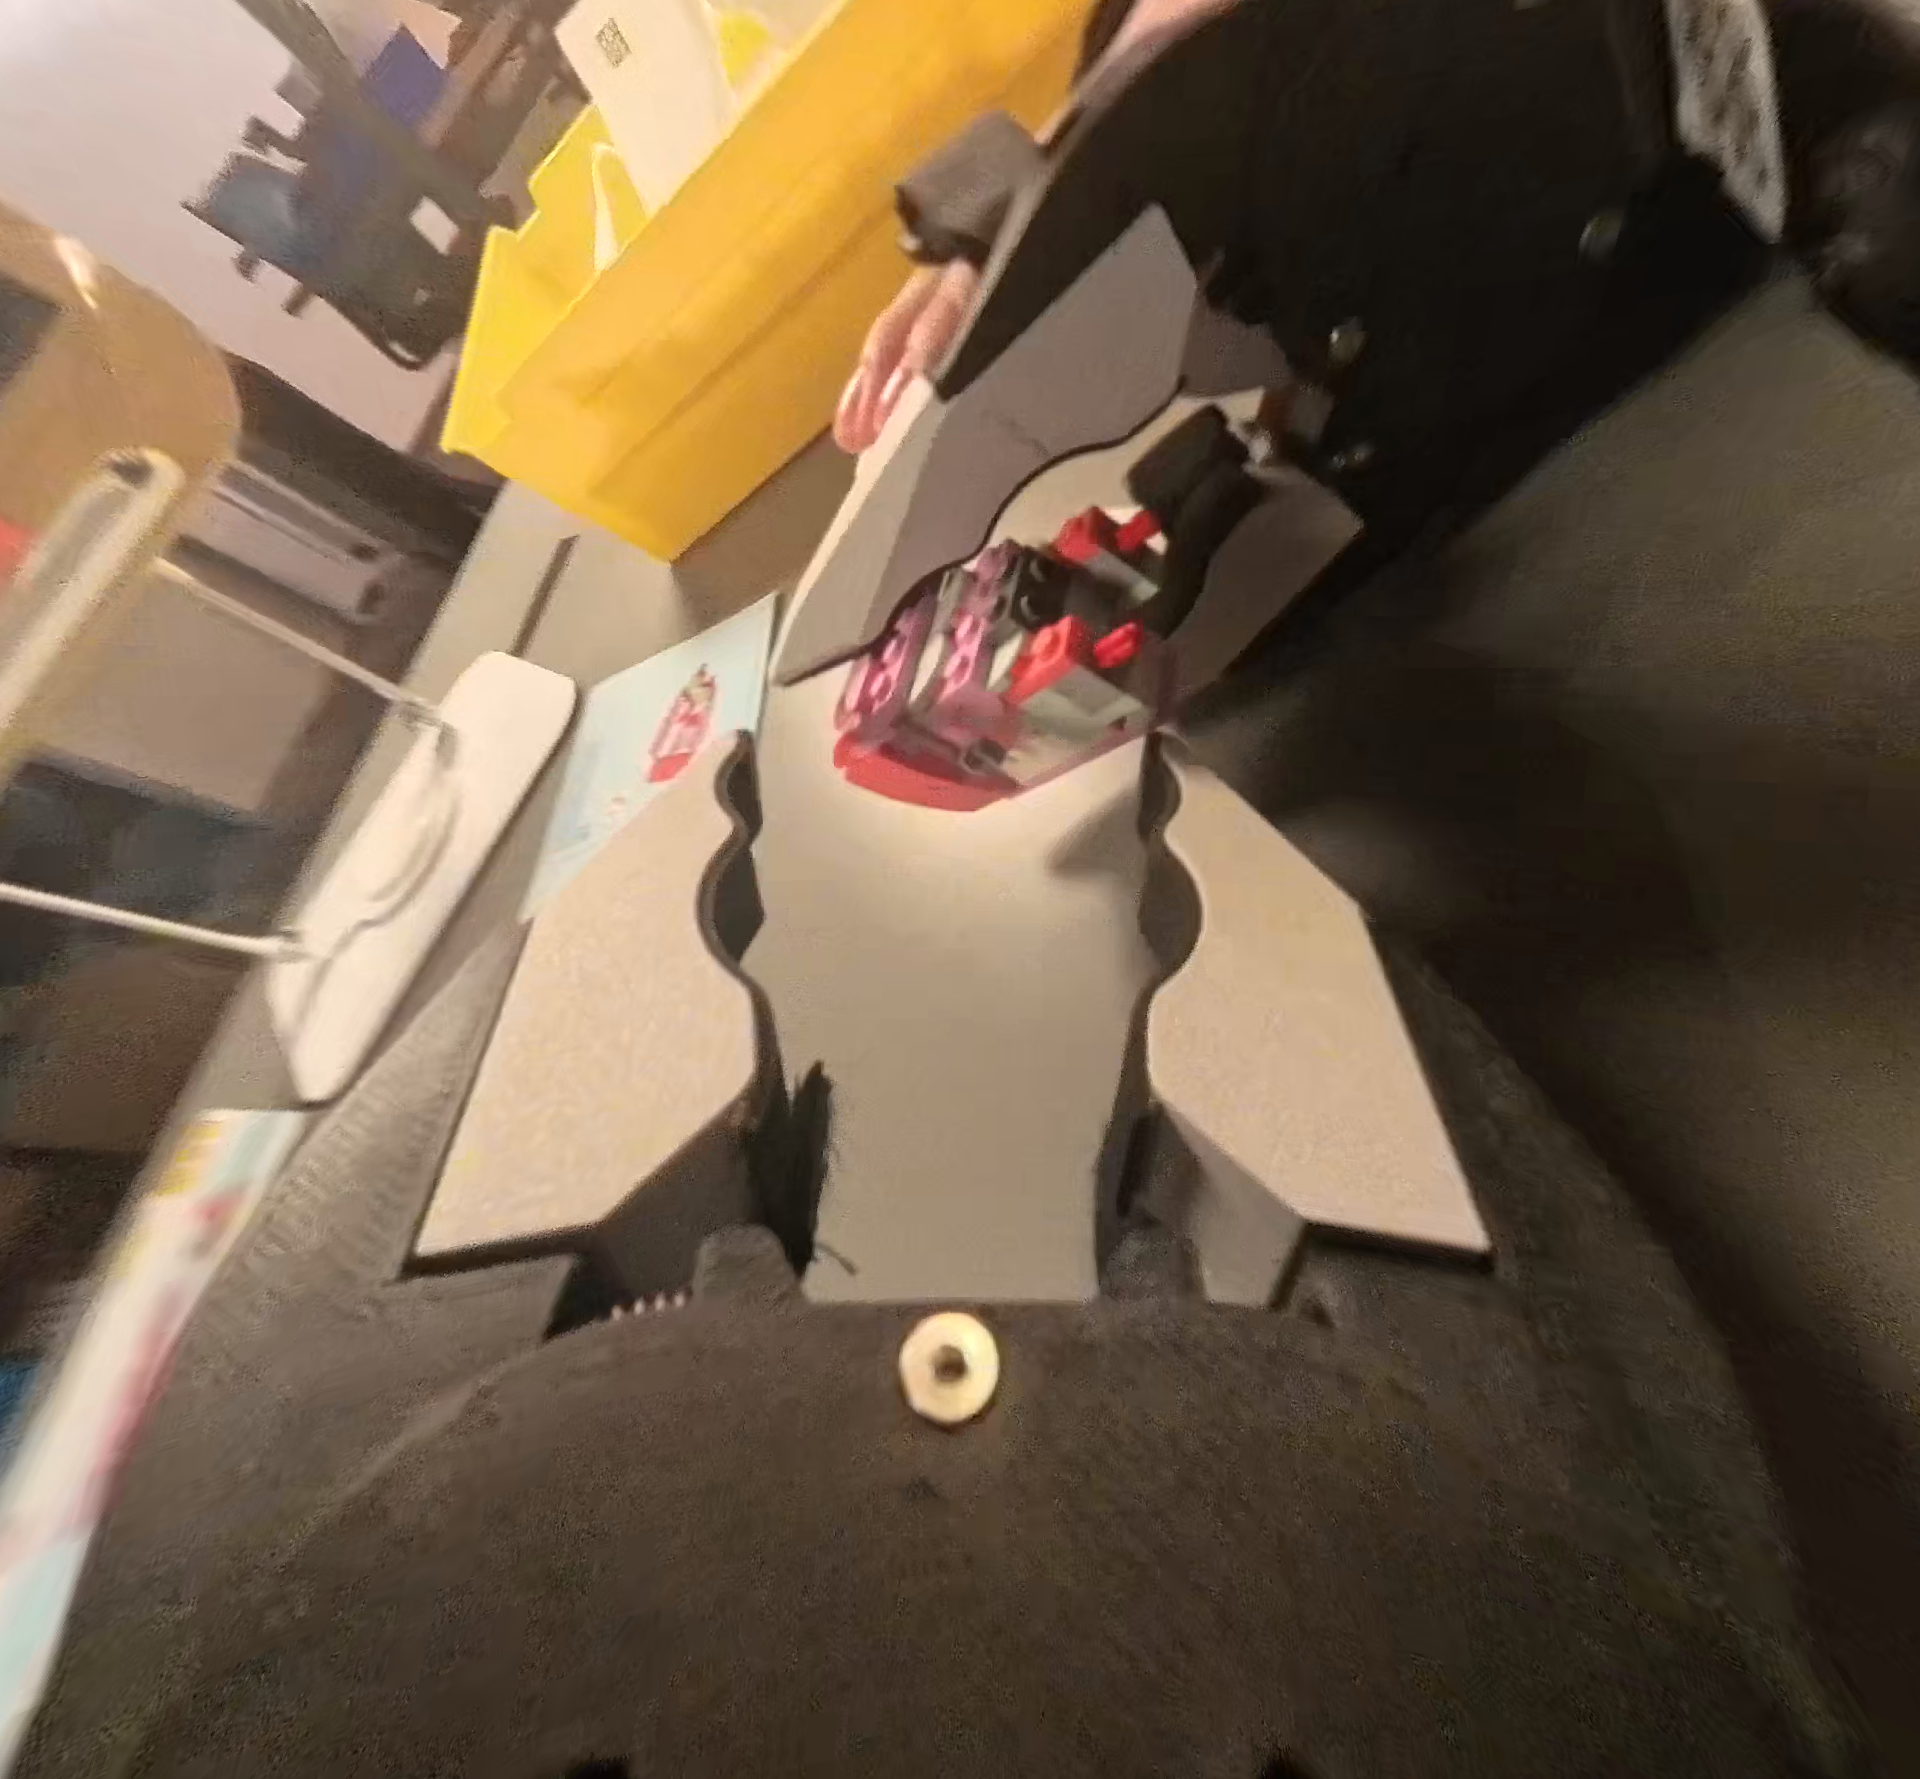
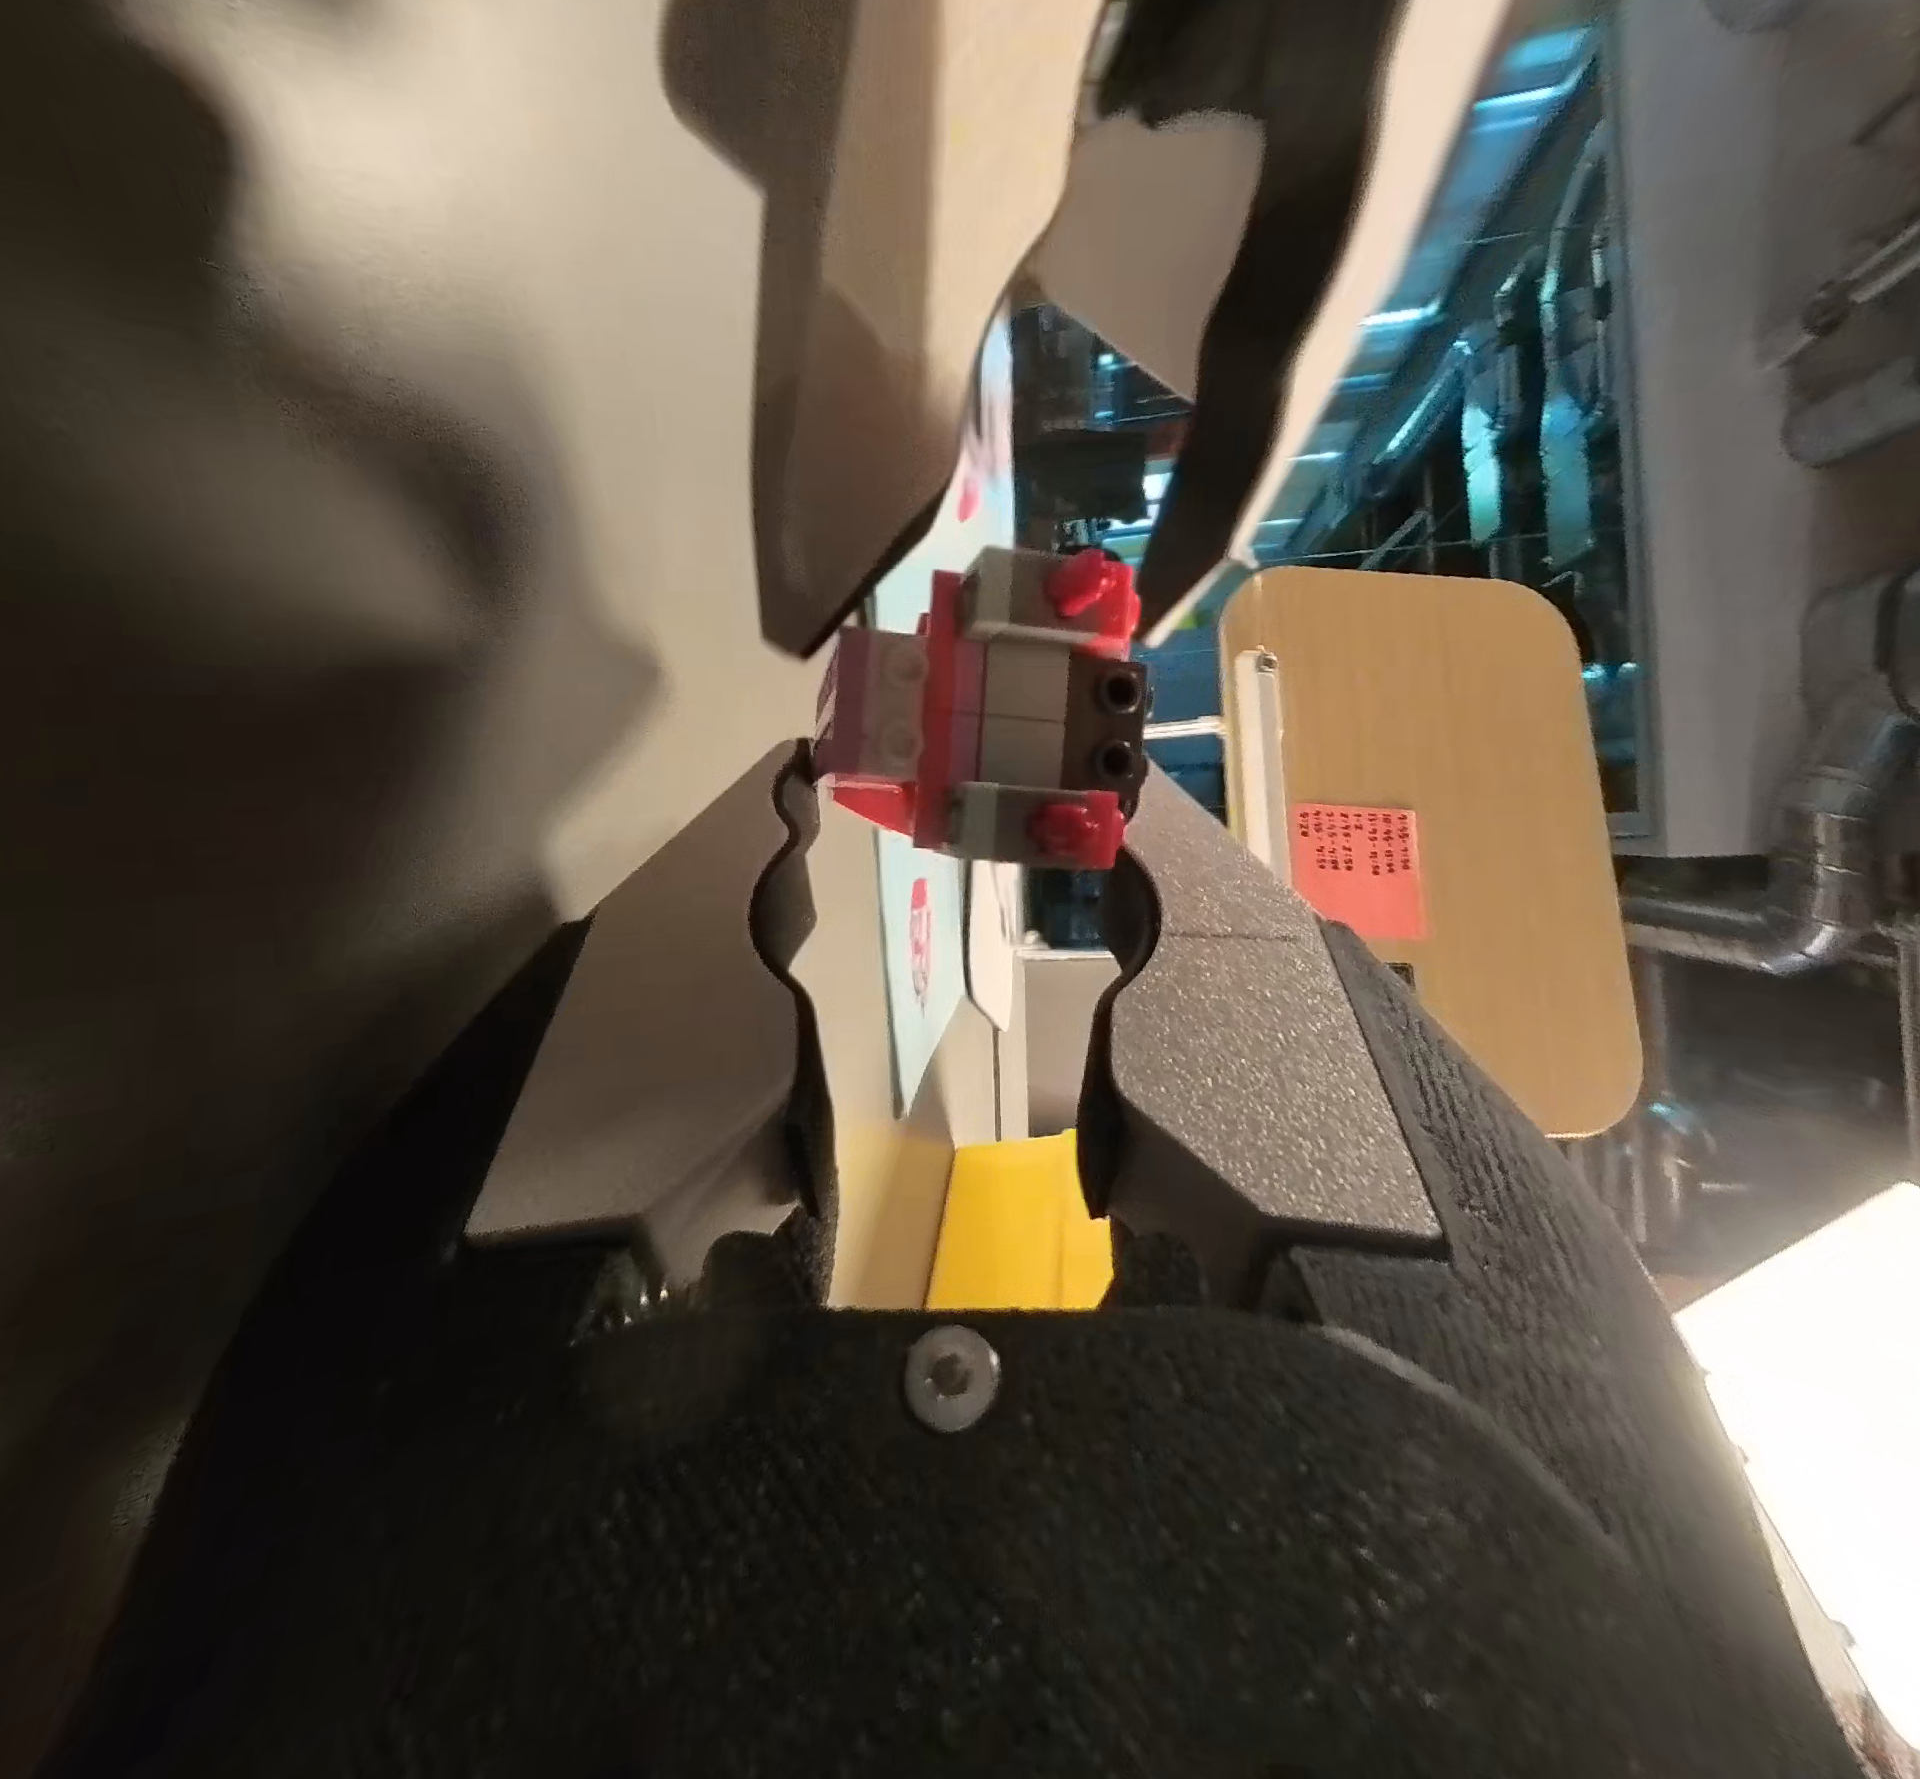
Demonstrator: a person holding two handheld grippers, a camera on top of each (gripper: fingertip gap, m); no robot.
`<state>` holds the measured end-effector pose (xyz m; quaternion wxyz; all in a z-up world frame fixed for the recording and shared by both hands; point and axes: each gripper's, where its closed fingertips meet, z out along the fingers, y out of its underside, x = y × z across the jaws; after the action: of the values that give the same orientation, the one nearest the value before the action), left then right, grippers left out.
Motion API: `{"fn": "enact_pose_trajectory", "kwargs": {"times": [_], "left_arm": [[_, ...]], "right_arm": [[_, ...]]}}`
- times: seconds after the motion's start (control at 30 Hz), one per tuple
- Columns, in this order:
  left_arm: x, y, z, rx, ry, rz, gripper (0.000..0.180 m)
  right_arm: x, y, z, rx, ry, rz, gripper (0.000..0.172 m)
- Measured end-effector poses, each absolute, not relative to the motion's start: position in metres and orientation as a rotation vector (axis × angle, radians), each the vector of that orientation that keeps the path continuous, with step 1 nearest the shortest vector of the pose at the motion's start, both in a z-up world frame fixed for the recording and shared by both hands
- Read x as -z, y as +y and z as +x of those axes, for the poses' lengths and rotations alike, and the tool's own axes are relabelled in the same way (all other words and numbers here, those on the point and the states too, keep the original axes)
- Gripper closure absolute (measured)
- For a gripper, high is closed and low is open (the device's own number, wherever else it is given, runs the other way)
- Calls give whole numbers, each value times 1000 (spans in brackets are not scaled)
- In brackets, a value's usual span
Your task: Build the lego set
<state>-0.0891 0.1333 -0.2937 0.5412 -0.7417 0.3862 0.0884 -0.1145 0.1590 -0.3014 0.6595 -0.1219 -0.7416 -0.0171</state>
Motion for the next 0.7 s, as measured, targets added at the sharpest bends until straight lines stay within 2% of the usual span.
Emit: {"fn": "enact_pose_trajectory", "kwargs": {"times": [0.27, 0.5, 0.7], "left_arm": [[278, 126, -77, 392, 608, -1778, 86], [281, 128, -66, 414, 622, -1787, 88], [282, 128, -67, 436, 615, -1809, 88]], "right_arm": [[276, 154, -110, 95, -1517, -146, 119], [271, 146, -109, 192, -1457, -17, 119], [289, 145, -114, 224, -1542, 14, 119]]}}
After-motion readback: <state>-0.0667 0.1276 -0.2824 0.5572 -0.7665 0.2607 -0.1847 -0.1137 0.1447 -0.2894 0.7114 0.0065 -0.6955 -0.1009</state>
